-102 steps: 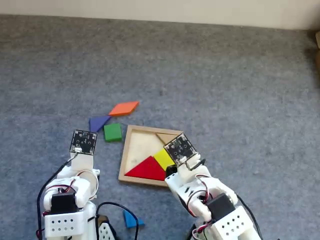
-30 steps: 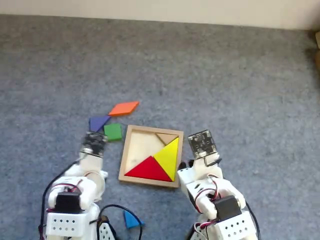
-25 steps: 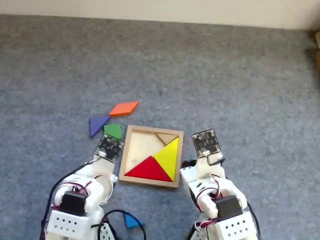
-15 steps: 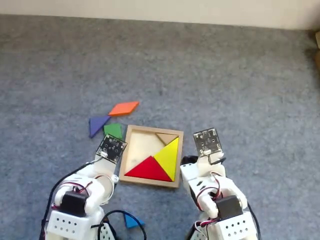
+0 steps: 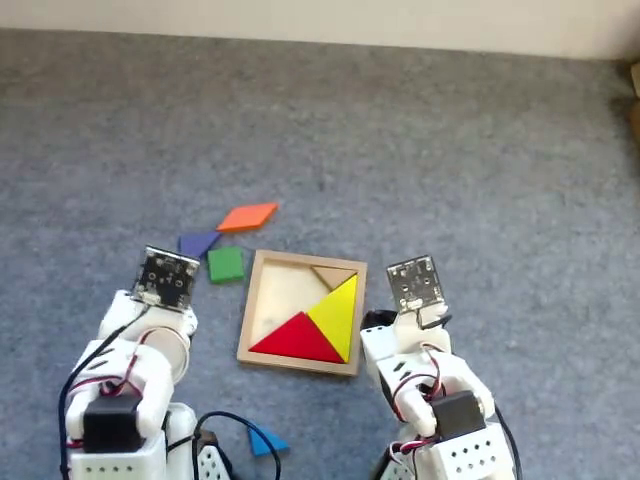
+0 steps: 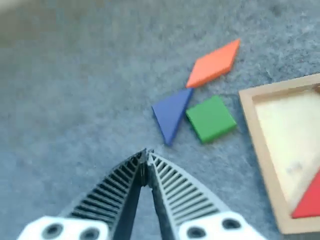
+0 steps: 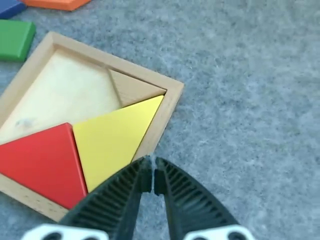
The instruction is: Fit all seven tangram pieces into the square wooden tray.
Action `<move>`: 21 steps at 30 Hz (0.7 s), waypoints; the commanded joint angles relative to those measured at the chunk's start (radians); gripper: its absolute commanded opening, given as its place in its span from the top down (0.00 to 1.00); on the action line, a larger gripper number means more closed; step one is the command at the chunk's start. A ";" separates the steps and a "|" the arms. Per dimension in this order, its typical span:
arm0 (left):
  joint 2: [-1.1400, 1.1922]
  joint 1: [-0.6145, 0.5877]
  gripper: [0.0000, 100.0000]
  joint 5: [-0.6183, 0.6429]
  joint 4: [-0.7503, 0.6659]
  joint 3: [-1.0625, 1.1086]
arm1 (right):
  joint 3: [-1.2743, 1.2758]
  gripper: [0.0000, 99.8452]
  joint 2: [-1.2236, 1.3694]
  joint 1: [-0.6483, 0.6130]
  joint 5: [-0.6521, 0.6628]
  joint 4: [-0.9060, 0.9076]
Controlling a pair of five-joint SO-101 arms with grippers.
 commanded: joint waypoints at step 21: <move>1.113 -0.013 0.74 0.209 -0.041 -0.615 | -0.010 0.98 -0.013 0.061 -0.003 -0.122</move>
